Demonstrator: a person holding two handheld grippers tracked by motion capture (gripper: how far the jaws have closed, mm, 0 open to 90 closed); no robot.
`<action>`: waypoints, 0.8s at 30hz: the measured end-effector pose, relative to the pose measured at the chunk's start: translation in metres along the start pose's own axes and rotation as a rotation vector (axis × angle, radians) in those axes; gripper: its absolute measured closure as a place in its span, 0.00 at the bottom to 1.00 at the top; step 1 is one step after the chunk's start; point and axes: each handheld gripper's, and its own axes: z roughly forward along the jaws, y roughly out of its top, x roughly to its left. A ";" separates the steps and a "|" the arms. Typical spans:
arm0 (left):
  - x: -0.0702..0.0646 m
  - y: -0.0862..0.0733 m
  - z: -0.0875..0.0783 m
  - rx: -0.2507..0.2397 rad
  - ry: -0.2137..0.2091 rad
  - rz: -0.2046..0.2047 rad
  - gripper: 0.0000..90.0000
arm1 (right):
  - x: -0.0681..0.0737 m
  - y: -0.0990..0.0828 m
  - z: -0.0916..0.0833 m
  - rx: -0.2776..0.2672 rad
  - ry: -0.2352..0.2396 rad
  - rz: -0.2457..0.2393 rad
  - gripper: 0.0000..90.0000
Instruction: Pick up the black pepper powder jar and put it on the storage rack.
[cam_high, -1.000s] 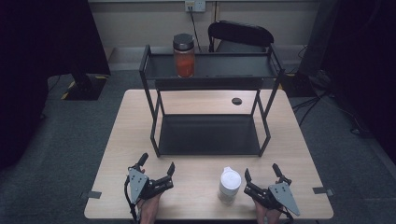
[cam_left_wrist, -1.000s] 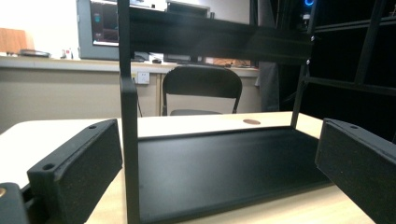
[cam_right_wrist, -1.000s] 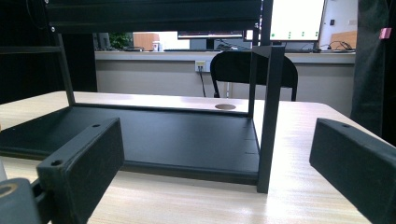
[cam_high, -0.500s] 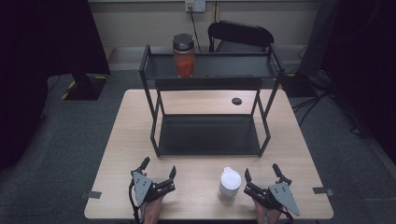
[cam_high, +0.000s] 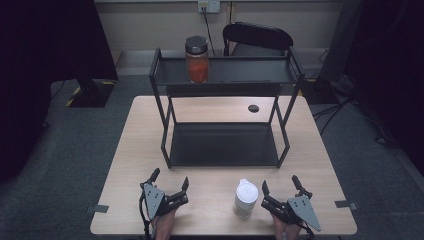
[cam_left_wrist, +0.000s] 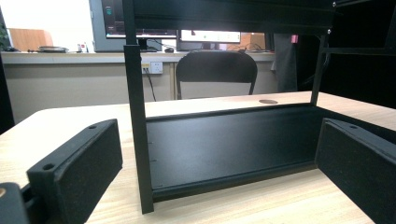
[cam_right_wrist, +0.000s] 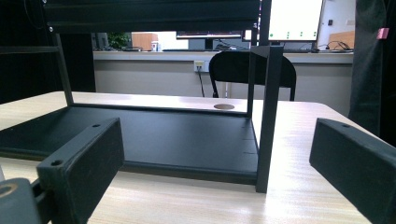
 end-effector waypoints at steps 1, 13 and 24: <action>0.000 0.000 0.000 0.001 0.000 0.000 0.00 | -0.001 0.000 0.000 0.000 0.003 0.001 0.02; -0.002 0.002 0.001 0.010 0.011 0.000 0.00 | 0.000 0.017 -0.011 -0.046 0.023 0.035 0.02; -0.002 0.002 0.001 0.011 0.014 0.000 0.00 | 0.025 0.042 -0.033 -0.140 0.079 0.056 0.00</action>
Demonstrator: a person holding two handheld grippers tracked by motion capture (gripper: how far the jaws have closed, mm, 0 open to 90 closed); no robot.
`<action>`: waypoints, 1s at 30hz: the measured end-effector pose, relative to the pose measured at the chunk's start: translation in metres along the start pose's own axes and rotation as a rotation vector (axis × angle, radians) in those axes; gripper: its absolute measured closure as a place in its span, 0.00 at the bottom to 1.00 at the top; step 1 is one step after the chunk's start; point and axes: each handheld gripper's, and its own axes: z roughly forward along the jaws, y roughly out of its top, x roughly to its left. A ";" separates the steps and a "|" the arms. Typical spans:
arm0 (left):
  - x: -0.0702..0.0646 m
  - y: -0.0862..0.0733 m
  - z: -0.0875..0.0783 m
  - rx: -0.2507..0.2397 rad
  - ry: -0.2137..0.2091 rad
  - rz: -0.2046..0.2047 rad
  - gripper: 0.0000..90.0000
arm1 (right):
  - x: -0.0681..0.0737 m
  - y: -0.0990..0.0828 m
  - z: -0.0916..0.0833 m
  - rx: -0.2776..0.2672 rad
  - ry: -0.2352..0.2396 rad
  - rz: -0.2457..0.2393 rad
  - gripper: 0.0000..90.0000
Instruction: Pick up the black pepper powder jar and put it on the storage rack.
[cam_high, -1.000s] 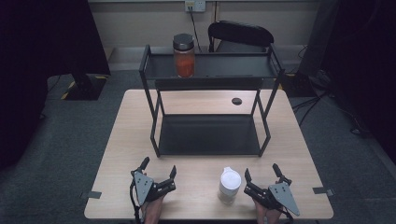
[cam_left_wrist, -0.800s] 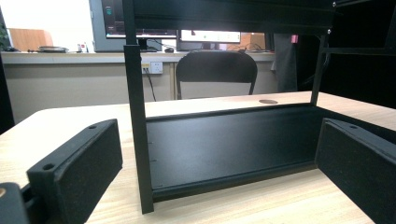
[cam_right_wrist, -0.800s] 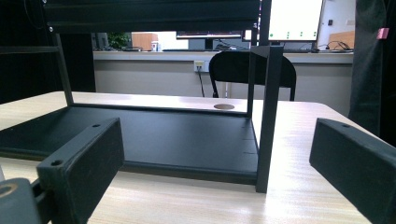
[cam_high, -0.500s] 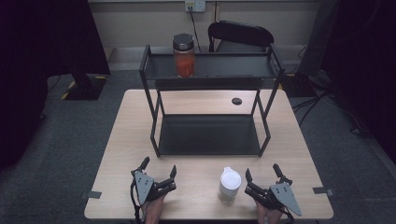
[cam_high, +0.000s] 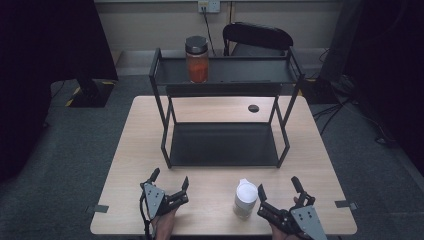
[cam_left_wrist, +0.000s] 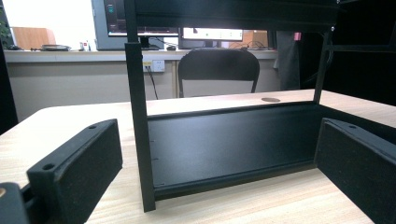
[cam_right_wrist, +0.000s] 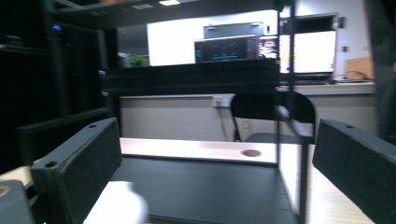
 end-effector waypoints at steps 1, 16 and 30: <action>0.000 0.000 0.000 0.000 0.000 0.000 0.00 | 0.003 0.000 -0.001 -0.009 0.016 0.006 0.00; 0.000 0.000 0.000 0.000 0.002 -0.001 0.00 | 0.033 -0.013 0.000 0.113 0.091 0.002 0.04; -0.001 0.000 0.000 0.000 0.005 0.000 0.01 | 0.032 -0.015 0.010 0.287 0.102 0.016 0.21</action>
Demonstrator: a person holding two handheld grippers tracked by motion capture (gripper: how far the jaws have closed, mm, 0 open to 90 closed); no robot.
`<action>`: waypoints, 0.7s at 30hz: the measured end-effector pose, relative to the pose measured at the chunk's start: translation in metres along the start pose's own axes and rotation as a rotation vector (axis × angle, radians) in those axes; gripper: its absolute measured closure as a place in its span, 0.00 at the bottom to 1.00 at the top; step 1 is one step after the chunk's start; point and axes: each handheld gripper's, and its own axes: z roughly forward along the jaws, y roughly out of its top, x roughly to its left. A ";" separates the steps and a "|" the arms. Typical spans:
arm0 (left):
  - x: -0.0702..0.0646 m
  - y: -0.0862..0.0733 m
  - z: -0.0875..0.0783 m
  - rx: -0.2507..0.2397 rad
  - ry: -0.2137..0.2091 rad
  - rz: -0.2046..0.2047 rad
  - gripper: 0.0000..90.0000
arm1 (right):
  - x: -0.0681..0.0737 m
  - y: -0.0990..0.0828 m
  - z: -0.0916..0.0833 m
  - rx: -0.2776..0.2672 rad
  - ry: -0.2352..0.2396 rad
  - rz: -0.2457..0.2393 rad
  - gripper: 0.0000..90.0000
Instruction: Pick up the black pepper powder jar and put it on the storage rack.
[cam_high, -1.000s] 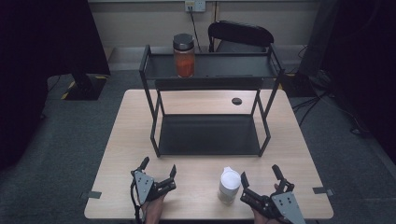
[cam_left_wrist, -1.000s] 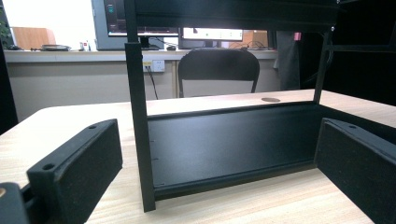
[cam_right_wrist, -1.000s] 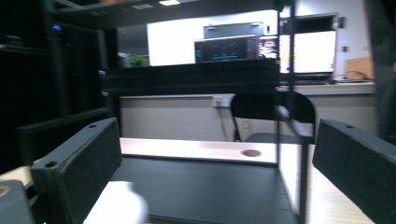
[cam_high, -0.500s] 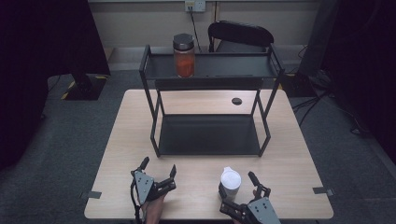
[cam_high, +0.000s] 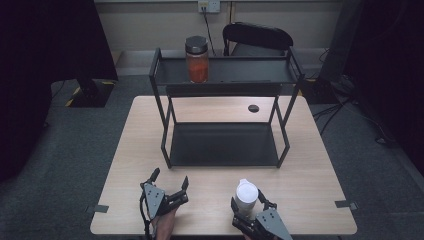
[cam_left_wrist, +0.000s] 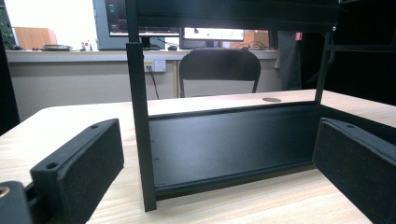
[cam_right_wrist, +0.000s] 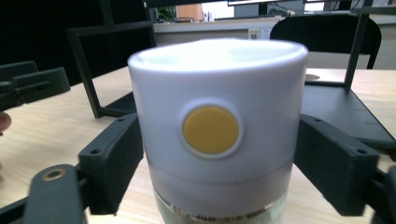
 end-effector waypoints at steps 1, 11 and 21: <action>0.000 0.000 0.000 0.000 0.000 0.000 0.01 | 0.000 0.001 0.000 0.007 -0.002 0.002 0.22; 0.000 0.000 0.000 0.000 0.000 0.000 0.02 | 0.001 0.006 0.003 0.056 -0.001 -0.016 0.32; 0.001 0.000 0.000 0.000 -0.004 0.000 0.02 | 0.003 0.008 0.002 0.057 -0.011 -0.033 0.33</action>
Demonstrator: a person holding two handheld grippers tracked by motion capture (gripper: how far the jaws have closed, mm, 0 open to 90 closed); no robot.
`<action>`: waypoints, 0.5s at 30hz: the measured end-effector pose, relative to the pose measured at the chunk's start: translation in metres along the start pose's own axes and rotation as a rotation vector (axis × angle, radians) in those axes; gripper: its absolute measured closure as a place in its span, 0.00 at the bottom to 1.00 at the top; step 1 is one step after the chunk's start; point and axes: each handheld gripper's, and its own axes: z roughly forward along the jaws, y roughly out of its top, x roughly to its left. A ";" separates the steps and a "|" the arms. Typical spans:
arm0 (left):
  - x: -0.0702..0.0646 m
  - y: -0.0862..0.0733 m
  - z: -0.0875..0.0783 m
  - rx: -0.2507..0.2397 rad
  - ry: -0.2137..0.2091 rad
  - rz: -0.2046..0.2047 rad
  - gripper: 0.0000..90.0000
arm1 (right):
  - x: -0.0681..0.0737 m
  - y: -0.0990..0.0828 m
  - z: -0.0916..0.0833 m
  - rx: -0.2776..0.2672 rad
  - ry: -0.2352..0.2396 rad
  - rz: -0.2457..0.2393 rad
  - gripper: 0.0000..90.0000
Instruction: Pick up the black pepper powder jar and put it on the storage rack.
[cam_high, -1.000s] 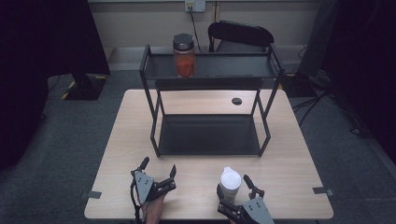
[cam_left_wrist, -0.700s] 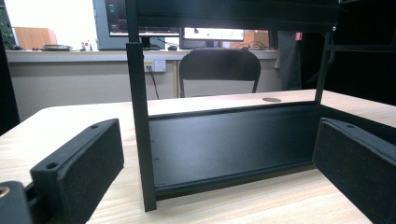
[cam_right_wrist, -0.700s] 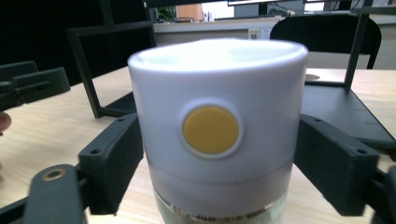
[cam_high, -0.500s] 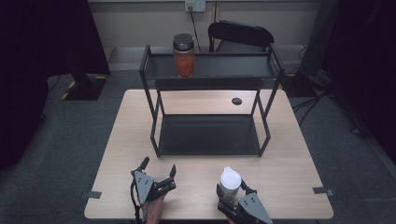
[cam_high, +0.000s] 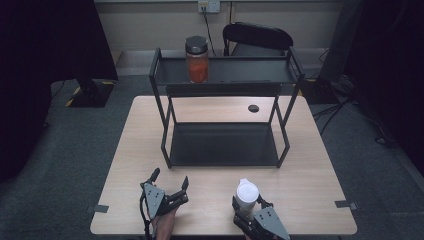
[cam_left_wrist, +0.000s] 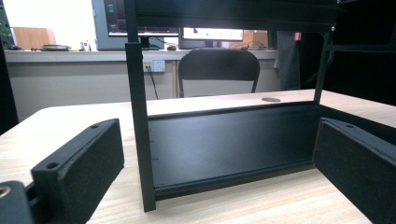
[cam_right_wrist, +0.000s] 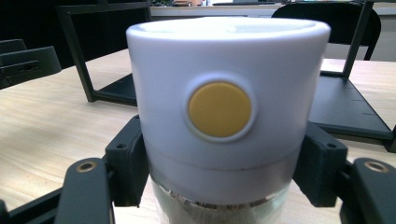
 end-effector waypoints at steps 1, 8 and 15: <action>0.000 0.000 0.000 0.000 0.000 0.000 0.02 | 0.000 0.000 0.000 0.000 0.000 -0.001 0.33; 0.000 0.000 0.000 0.000 0.000 0.000 0.02 | 0.001 0.002 -0.001 -0.011 -0.004 -0.009 0.33; 0.000 0.000 0.000 0.001 0.000 0.000 0.02 | -0.001 0.007 -0.002 -0.034 0.000 -0.017 0.33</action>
